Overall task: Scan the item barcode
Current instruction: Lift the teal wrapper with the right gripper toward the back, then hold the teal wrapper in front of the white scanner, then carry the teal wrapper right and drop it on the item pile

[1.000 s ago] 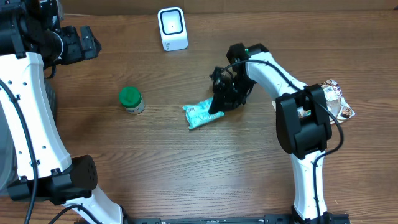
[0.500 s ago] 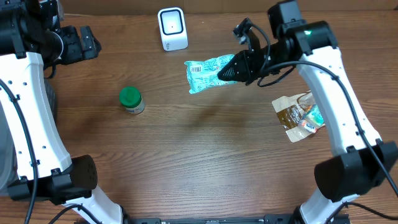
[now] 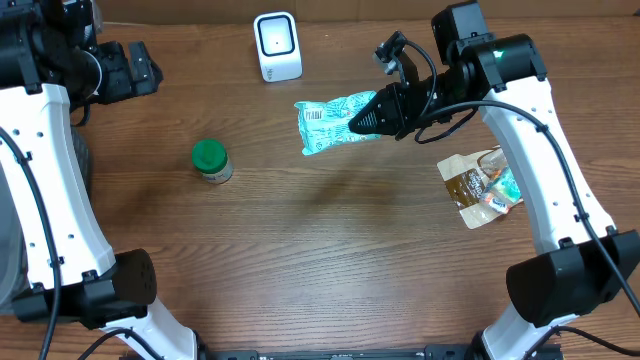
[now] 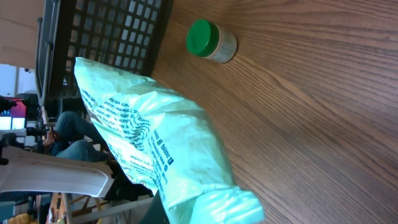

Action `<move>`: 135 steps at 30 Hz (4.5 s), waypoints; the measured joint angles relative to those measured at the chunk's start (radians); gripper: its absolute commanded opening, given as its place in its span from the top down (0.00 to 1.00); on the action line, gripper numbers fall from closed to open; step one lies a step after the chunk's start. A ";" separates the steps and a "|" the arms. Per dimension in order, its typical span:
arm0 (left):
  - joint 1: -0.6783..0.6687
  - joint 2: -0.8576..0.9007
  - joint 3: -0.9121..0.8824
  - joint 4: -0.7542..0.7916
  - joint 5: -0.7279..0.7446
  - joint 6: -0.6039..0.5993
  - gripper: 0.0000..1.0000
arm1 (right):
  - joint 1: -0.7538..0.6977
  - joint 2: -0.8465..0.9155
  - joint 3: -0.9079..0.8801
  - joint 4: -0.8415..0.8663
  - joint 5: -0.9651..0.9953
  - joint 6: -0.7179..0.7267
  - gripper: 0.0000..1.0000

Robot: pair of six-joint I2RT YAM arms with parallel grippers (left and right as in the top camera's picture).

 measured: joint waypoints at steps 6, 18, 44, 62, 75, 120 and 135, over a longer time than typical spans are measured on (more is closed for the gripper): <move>0.000 0.000 0.000 0.000 0.000 0.000 0.01 | 0.000 0.000 0.000 0.000 0.000 0.000 0.96; 0.000 0.000 0.000 0.000 0.000 0.000 0.01 | 0.000 0.000 0.000 0.000 0.000 0.003 0.96; 0.000 0.000 0.000 0.000 0.000 0.000 0.00 | 0.276 0.027 0.264 0.333 0.942 0.221 0.96; 0.000 0.000 0.000 0.000 0.000 0.000 0.01 | 0.345 0.592 0.262 1.433 1.555 -0.611 0.96; 0.000 0.000 0.000 0.000 0.000 0.000 0.00 | 0.354 0.674 0.262 1.529 1.495 -0.808 0.96; 0.000 0.000 0.000 0.000 0.000 0.000 0.01 | 0.282 0.067 0.266 0.678 1.167 -0.153 0.96; 0.000 0.000 0.000 0.000 0.000 0.000 0.00 | -0.085 -0.072 0.248 -0.174 0.874 0.402 0.96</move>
